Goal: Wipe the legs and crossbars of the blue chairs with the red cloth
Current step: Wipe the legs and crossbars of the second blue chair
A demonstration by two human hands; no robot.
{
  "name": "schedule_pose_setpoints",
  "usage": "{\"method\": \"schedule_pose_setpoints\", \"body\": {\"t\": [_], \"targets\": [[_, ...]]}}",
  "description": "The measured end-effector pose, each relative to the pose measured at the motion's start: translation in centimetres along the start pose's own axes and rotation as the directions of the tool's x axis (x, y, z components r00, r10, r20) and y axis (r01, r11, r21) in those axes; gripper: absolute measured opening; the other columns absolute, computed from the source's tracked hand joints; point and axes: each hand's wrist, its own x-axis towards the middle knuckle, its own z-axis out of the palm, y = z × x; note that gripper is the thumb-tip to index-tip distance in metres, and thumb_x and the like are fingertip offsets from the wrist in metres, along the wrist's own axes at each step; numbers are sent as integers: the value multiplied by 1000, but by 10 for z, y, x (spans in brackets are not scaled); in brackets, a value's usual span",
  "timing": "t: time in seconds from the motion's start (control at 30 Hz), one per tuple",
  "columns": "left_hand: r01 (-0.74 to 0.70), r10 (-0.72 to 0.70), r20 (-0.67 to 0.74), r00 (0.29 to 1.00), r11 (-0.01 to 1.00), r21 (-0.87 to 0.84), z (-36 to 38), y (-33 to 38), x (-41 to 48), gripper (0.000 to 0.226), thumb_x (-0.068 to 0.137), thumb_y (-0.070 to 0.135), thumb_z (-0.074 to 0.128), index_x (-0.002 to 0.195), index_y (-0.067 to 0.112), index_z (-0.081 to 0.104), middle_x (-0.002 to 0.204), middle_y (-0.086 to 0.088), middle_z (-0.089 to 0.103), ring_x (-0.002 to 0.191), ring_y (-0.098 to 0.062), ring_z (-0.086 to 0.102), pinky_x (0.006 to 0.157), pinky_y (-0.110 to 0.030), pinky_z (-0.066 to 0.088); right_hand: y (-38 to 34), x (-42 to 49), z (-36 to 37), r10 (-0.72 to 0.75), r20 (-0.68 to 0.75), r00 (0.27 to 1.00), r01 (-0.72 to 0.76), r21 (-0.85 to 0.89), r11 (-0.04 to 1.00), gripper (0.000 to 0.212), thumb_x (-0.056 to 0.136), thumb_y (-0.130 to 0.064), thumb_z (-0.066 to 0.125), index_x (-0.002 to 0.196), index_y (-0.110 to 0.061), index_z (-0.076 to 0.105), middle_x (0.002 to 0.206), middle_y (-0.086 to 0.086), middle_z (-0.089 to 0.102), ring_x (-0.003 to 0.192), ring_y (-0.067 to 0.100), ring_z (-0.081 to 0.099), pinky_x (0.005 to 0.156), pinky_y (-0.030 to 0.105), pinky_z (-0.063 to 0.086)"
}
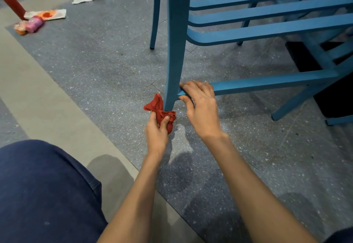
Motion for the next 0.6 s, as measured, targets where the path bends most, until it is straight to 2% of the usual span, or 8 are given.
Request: {"method": "schedule_pose_setpoints", "body": {"t": [0.07, 0.2, 0.33, 0.43, 0.5, 0.6], "targets": [[-79, 79, -18, 997, 996, -30, 2, 15, 0, 15, 91, 12, 60, 106, 18, 59, 85, 6, 68, 78, -13, 64, 74, -33, 50, 1, 1, 0, -4, -19, 1000, 4, 6, 1000, 27, 86, -9, 63, 113, -9, 66, 107, 0, 68, 109, 17, 50, 106, 46, 35], [-173, 169, -54, 984, 980, -96, 3, 38, 0, 18, 92, 13, 60, 109, 13, 59, 86, 15, 65, 77, -1, 61, 74, -25, 50, 2, 0, 3, -8, -21, 1000, 8, -4, 1000, 27, 86, -9, 62, 113, -9, 66, 107, 0, 68, 110, 17, 51, 105, 48, 35], [-180, 177, -66, 982, 982, -51, 8, 30, -1, 29, 92, 16, 61, 118, 4, 55, 88, 10, 64, 79, -7, 60, 73, -20, 46, 4, 0, 4, -21, -12, 1000, 21, -22, 1000, 27, 86, -9, 62, 113, -9, 66, 106, 0, 68, 109, 16, 49, 104, 48, 36], [-133, 133, -30, 991, 991, 19, 8, 12, -5, 40, 92, 15, 61, 129, 7, 49, 99, -1, 65, 89, -17, 61, 78, -25, 48, 3, 1, 3, -33, -19, 999, 32, -21, 999, 26, 86, -9, 63, 112, -8, 66, 105, 1, 68, 107, 14, 47, 102, 48, 38], [-53, 53, 14, 998, 999, -7, 7, 1, -6, 44, 92, 7, 59, 135, 8, 46, 105, -3, 66, 92, -11, 63, 82, -26, 51, 3, 1, 2, -37, -6, 999, 36, -37, 999, 25, 87, -10, 63, 112, -9, 66, 105, 0, 67, 108, 13, 45, 102, 47, 38], [55, -53, 85, 995, 998, -25, 4, -11, -3, 50, 90, -12, 53, 137, -2, 41, 110, -8, 62, 83, 13, 63, 73, -6, 47, 4, 1, 2, -35, 8, 999, 35, -48, 998, 24, 89, -13, 61, 112, -10, 65, 105, -2, 67, 108, 13, 47, 103, 46, 37]]}}
